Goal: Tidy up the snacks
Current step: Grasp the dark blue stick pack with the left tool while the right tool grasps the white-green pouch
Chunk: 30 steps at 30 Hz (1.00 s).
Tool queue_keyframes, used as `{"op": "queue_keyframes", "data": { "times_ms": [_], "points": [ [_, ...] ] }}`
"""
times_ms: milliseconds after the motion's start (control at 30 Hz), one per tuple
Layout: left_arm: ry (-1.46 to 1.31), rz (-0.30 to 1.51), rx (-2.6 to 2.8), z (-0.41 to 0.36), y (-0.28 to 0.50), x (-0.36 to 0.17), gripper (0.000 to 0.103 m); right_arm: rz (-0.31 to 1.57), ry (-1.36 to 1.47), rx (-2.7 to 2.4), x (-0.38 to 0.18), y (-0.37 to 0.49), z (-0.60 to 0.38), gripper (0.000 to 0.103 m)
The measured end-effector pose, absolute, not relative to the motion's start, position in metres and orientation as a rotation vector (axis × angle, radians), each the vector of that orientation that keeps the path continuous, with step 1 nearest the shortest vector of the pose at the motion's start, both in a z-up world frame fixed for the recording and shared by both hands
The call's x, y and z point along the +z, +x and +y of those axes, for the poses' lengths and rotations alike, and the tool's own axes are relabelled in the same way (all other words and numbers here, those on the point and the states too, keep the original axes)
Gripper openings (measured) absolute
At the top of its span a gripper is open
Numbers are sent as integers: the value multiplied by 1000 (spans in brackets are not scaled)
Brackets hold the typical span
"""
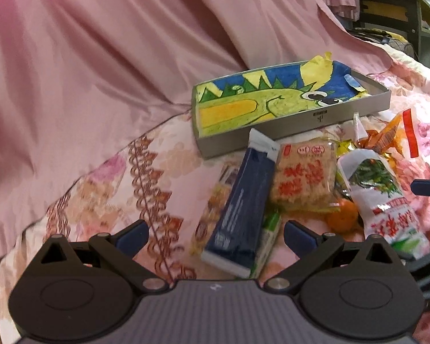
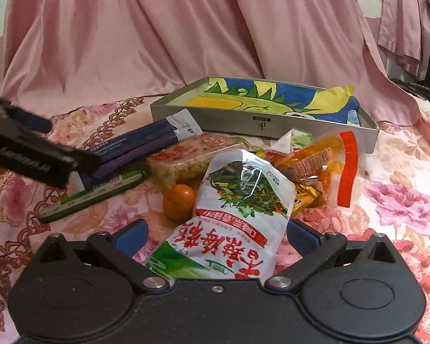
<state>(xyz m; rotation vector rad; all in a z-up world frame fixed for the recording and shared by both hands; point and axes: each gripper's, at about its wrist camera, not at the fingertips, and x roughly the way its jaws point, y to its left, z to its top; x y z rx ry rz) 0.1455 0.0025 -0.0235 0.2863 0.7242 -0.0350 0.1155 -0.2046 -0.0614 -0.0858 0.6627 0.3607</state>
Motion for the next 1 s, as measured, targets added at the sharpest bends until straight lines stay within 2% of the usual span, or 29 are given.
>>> {"op": "queue_keyframes", "data": {
  "times_ms": [200,400,467,533,567,1000],
  "points": [
    [444,694,-24,-21,156,-37,93,645,-142,352,-72,115,-199,100],
    [525,705,-64,-39,168,-43,80,653,-106,348,-72,119,-205,94],
    [553,714,-71,-44,173,-46,68,656,-87,347,-72,119,-209,91],
    [587,724,-77,-49,177,-50,60,639,-94,345,-69,117,-209,82],
    [599,733,-80,-50,179,-52,56,632,-102,342,-69,116,-209,82],
    [635,758,-70,-56,181,-60,42,664,-31,350,-69,123,-218,84]
  ]
}}
